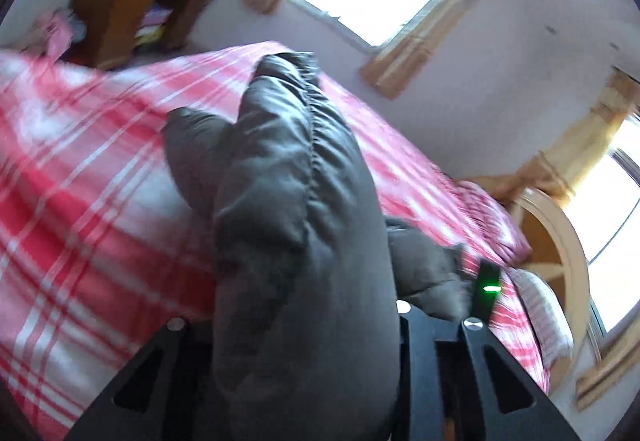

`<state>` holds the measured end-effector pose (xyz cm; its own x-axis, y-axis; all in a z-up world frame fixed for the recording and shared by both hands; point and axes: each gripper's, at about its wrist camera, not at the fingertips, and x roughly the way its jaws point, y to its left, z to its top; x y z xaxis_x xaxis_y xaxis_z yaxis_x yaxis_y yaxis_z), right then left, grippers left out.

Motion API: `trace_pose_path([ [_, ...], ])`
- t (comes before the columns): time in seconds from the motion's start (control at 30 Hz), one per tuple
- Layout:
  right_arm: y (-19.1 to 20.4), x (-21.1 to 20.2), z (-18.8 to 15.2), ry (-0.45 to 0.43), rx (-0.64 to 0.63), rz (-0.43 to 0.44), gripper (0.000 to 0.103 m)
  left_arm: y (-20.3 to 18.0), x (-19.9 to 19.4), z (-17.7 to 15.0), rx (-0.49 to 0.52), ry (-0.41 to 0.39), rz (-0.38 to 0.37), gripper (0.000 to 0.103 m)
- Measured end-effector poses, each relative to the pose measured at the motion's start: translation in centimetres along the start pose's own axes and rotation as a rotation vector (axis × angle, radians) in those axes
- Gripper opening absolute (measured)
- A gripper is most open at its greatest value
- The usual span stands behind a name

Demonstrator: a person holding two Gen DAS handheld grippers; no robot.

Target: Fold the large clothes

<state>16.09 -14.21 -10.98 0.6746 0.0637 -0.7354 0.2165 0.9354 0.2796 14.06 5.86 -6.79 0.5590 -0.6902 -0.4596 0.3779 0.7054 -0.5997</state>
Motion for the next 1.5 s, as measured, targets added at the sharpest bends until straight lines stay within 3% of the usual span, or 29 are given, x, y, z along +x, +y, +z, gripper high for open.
trace_pose_path([
  [0.17,-0.9,-0.1,0.0,0.035,0.120,0.046,0.009,-4.2,-0.6,1.2,0.078,0.001,-0.106,0.026],
  [0.27,-0.7,-0.3,-0.7,0.052,0.239,0.089,0.011,-6.1,-1.2,1.6,0.139,-0.001,-0.125,0.025],
  [0.33,-0.1,-0.4,-1.5,0.066,0.329,0.176,0.010,-7.9,-2.1,1.9,0.210,-0.010,-0.108,0.025],
  [0.47,3.1,0.6,-4.0,0.129,0.472,0.431,0.010,-8.9,-3.6,2.0,0.279,-0.002,-0.038,0.025],
  [0.53,5.4,1.3,-4.7,0.182,0.467,0.518,0.010,-8.6,-3.8,2.1,0.314,0.000,0.009,0.025],
  [0.6,6.3,1.5,-4.6,0.225,0.409,0.516,0.010,-8.5,-4.1,2.1,0.309,0.008,-0.004,0.025],
  [0.73,4.2,-1.0,-4.0,0.265,0.379,0.564,0.016,-9.6,-2.9,1.3,0.369,0.015,0.020,0.025],
  [0.87,-0.7,-8.4,-3.4,0.132,0.286,0.488,0.016,-11.1,-0.5,-1.8,0.447,0.083,0.036,0.025],
  [0.97,-6.1,-13.4,-4.0,0.040,0.306,0.402,0.019,-12.7,1.6,-5.1,0.542,0.134,0.070,0.026],
  [1.0,-9.0,-16.0,-4.6,-0.012,0.320,0.322,0.021,-13.1,2.5,-6.4,0.583,0.152,0.093,0.026],
  [1.1,-11.5,-18.3,-5.1,-0.057,0.326,0.266,0.022,-14.2,4.3,-9.5,0.674,0.177,0.127,0.026],
  [1.17,-13.5,-19.8,-5.5,-0.082,0.347,0.257,0.034,-15.1,5.0,-11.2,0.740,0.182,0.144,0.026],
  [1.23,-15.6,-20.3,-4.9,-0.089,0.366,0.269,0.075,-15.7,5.5,-12.4,0.780,0.182,0.160,0.027],
  [1.4,-16.0,-19.7,-2.7,-0.066,0.354,0.336,0.078,-16.2,6.2,-15.2,0.900,0.165,0.182,0.029],
  [1.5,-14.0,-18.4,-1.4,0.020,0.258,0.343,0.090,-16.7,6.4,-16.3,0.975,0.154,0.198,0.030],
])
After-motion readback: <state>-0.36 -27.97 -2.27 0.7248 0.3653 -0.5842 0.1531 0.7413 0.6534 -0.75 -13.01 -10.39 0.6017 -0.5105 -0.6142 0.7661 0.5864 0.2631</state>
